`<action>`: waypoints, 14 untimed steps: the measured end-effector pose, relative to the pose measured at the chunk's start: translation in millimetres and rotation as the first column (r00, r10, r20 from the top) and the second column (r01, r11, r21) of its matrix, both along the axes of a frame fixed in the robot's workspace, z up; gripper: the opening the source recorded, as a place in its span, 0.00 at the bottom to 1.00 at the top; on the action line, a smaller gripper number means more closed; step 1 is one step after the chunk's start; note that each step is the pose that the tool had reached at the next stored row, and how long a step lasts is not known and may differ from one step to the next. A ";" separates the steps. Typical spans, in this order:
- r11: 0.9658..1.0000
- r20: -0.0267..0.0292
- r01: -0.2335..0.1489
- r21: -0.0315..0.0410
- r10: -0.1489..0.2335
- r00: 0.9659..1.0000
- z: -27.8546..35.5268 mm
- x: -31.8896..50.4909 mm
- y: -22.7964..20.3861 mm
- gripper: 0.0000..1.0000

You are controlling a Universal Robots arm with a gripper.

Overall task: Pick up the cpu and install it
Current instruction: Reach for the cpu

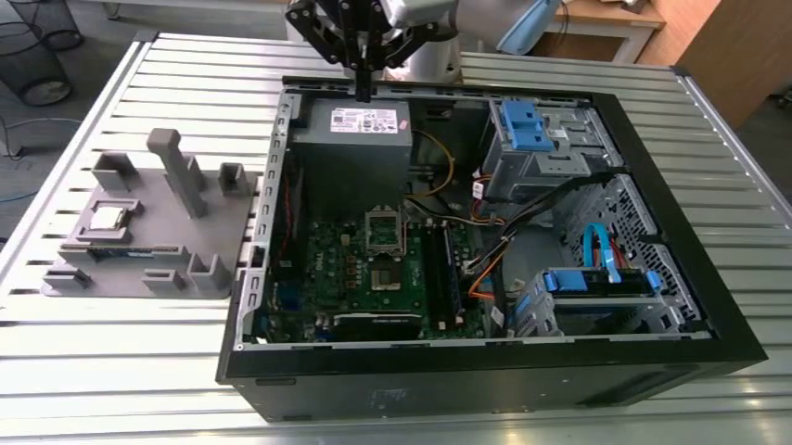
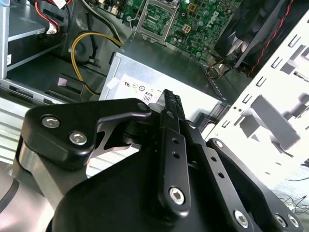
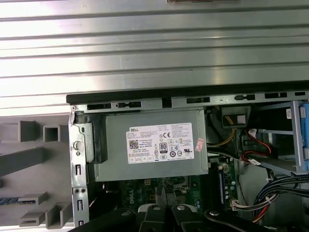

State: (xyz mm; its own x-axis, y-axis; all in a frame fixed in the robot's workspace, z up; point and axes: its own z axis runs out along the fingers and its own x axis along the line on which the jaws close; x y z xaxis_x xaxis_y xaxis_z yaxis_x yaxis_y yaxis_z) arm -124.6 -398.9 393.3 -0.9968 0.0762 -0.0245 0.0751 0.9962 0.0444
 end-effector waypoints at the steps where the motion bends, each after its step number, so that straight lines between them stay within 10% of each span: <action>1: 1.000 0.000 0.000 0.000 0.000 1.000 0.0 -0.1 0.0 0.11; 14: 1.000 0.000 0.000 0.000 0.000 1.000 0.0 -4.9 0.0 0.11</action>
State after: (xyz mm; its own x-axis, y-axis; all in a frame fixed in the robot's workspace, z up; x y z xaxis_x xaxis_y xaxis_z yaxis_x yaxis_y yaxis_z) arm -129.4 -398.9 393.3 -0.9968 0.0762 -0.0245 0.0751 0.9962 0.0444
